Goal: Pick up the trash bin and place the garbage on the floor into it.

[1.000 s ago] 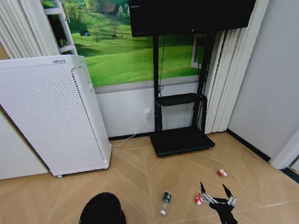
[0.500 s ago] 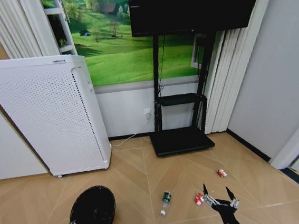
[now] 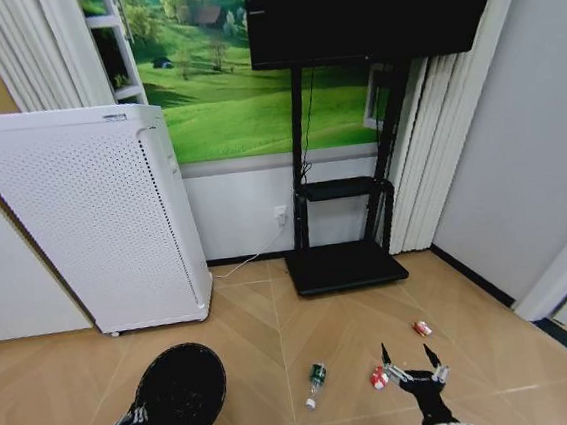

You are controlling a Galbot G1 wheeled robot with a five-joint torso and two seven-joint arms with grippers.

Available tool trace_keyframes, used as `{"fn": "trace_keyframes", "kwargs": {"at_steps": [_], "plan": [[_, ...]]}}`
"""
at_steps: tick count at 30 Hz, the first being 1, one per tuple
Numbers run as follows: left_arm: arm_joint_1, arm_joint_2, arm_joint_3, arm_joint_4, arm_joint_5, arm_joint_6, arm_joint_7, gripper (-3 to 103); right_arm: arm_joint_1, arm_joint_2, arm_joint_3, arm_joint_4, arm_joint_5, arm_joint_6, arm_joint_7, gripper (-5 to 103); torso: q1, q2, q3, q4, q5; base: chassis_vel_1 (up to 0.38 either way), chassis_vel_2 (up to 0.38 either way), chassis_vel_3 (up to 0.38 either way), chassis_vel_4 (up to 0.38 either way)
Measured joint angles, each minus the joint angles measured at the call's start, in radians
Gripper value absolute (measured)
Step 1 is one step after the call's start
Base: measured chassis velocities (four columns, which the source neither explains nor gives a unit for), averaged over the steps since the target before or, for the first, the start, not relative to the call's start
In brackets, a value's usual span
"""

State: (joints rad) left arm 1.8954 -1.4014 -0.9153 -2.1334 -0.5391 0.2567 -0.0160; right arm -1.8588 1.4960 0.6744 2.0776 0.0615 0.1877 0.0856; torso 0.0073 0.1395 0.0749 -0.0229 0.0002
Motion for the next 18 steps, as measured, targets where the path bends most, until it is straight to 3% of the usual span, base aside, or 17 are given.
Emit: {"fn": "trace_keyframes", "kwargs": {"at_steps": [9, 18], "plan": [[0.012, -0.006, -0.011, -0.009, -0.006, -0.004, -0.002, 7, 0.018, -0.013, -0.024, -0.016, 0.009, -0.013, 0.011, 100, 0.000, 0.000, 0.000, 0.0003, -0.0005, 0.189, 0.183, -0.170, -0.185], [0.046, -0.009, -0.011, -0.020, 0.003, -0.035, -0.007, 7, 0.132, -0.119, -0.047, -0.110, 0.161, -0.099, -0.020, 100, 0.000, 0.000, 0.000, 0.0002, -0.0006, 0.203, 0.179, -0.188, -0.198]]}}
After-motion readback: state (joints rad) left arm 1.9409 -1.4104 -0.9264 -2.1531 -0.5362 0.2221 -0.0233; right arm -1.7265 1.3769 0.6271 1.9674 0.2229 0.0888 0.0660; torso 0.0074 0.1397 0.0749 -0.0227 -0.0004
